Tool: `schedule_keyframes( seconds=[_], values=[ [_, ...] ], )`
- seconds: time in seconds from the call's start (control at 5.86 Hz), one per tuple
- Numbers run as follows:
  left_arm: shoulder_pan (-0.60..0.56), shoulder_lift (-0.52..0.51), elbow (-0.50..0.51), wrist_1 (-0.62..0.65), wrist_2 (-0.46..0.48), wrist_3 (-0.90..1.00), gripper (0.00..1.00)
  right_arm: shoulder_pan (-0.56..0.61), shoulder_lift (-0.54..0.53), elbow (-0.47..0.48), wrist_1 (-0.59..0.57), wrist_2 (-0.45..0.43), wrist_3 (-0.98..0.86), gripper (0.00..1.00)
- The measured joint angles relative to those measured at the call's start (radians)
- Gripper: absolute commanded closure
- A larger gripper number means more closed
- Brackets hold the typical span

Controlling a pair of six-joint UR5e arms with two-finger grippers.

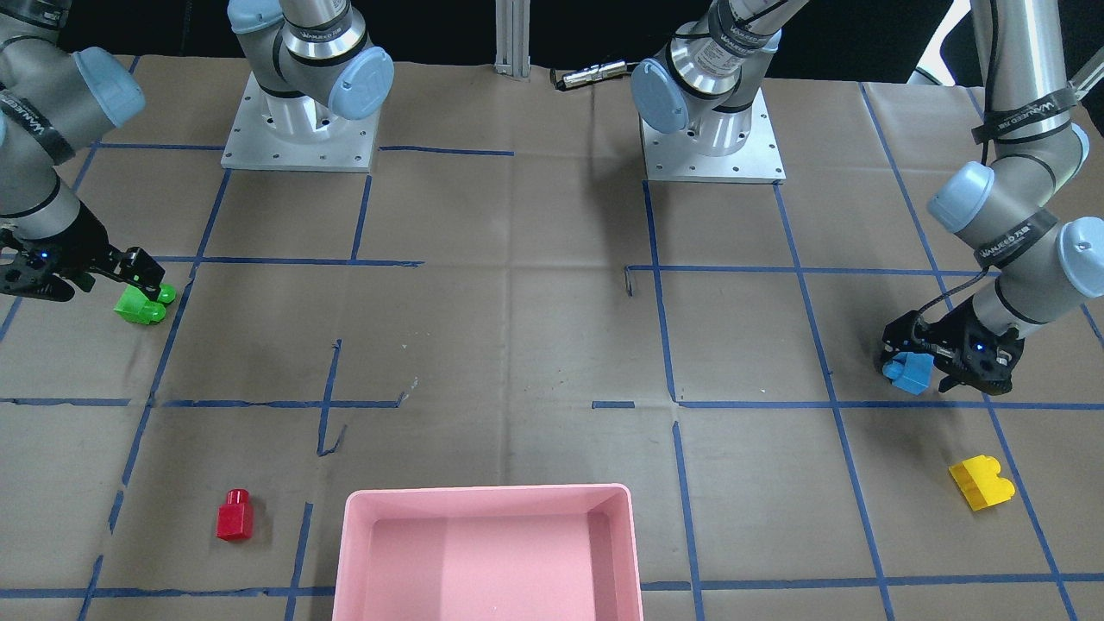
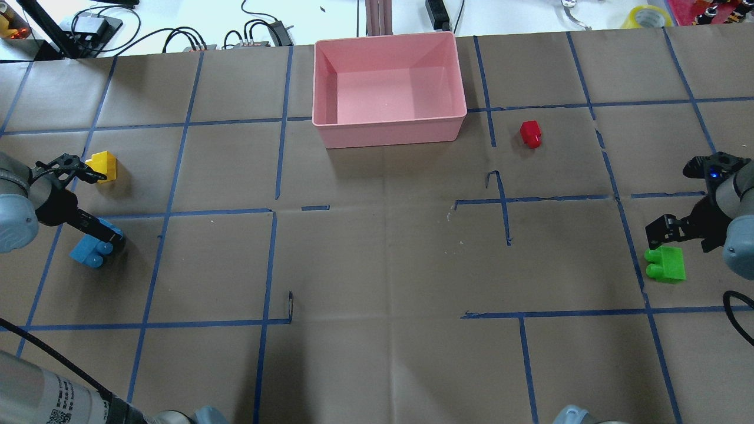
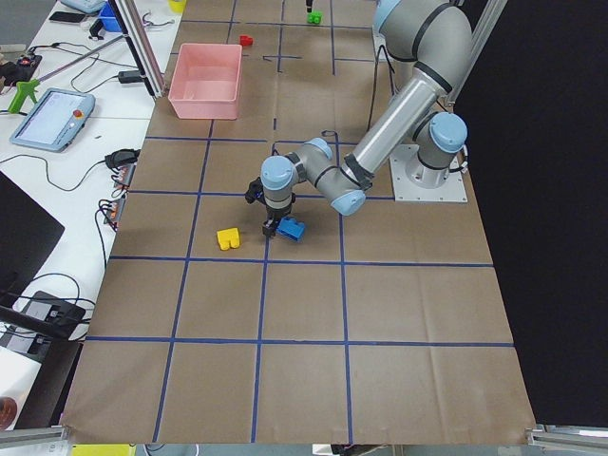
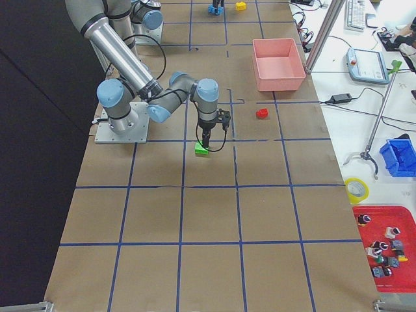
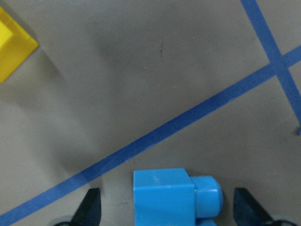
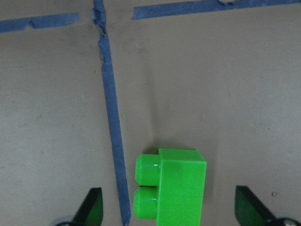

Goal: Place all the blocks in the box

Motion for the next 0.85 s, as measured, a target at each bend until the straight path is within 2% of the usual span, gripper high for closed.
schedule_keyframes(
  seconds=[0.51, 0.85],
  values=[
    [0.016, 0.000, -0.008, -0.001, 0.001, 0.032, 0.24, -0.015, 0.057, 0.010, -0.026, -0.009, 0.000, 0.01],
    [0.014, 0.012, -0.006, -0.001, 0.001, 0.032, 0.42, -0.015, 0.064, 0.015, -0.029, -0.025, 0.001, 0.01]
  ],
)
